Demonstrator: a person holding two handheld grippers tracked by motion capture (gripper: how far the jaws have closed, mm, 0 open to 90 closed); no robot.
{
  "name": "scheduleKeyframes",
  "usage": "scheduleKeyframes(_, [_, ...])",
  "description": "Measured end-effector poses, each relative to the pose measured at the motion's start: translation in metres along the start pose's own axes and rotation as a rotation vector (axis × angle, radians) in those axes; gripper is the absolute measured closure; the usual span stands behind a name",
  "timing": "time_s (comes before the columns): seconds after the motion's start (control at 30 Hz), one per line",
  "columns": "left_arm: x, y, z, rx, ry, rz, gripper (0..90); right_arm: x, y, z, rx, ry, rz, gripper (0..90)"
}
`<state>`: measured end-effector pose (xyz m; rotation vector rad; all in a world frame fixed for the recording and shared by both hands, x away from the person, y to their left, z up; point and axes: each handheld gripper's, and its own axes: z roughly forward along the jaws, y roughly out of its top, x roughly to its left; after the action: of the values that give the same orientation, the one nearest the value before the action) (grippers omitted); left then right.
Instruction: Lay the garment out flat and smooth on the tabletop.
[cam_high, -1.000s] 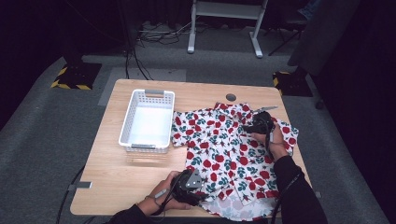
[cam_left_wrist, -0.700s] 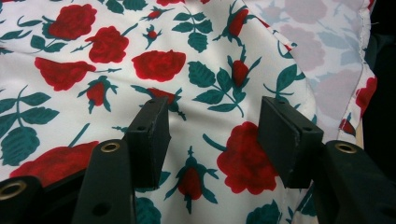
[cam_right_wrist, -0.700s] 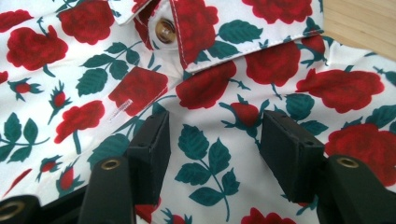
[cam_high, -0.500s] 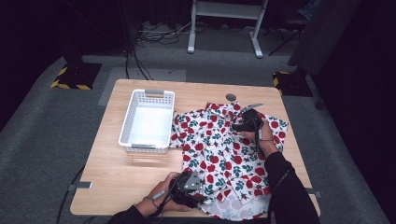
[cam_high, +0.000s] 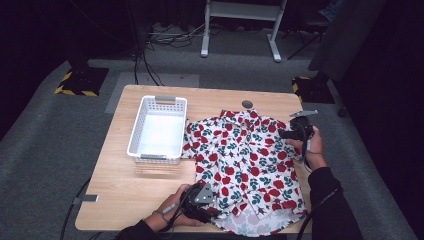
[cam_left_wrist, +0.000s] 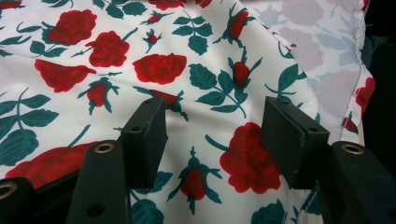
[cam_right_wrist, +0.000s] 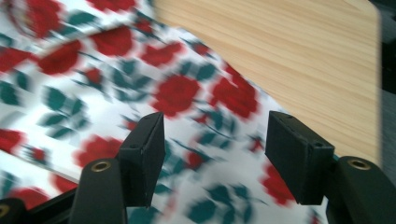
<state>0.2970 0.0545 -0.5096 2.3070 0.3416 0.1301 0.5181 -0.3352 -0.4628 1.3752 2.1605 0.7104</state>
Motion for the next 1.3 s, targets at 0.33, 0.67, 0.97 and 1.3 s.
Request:
scheduleKeyframes(0.33, [0.001, -0.003, -0.003, -0.003, -0.002, -0.051, 32.2, -0.034, -0.024, 0.001, 0.032, -0.085, 0.091, 38.1])
scheduleKeyframes(0.67, [0.004, -0.001, -0.007, 0.021, 0.052, -0.063, 27.6, -0.045, -0.031, 0.004, 0.050, -0.094, 0.145, 38.1])
scheduleKeyframes(0.97, [0.014, -0.013, -0.012, 0.011, 0.054, -0.052, 27.3, -0.059, -0.045, 0.009, 0.091, -0.075, 0.281, 37.5])
scheduleKeyframes(1.3, [0.018, -0.012, -0.011, 0.008, 0.051, -0.049, 27.4, -0.060, -0.045, 0.007, 0.076, -0.035, 0.270, 62.0])
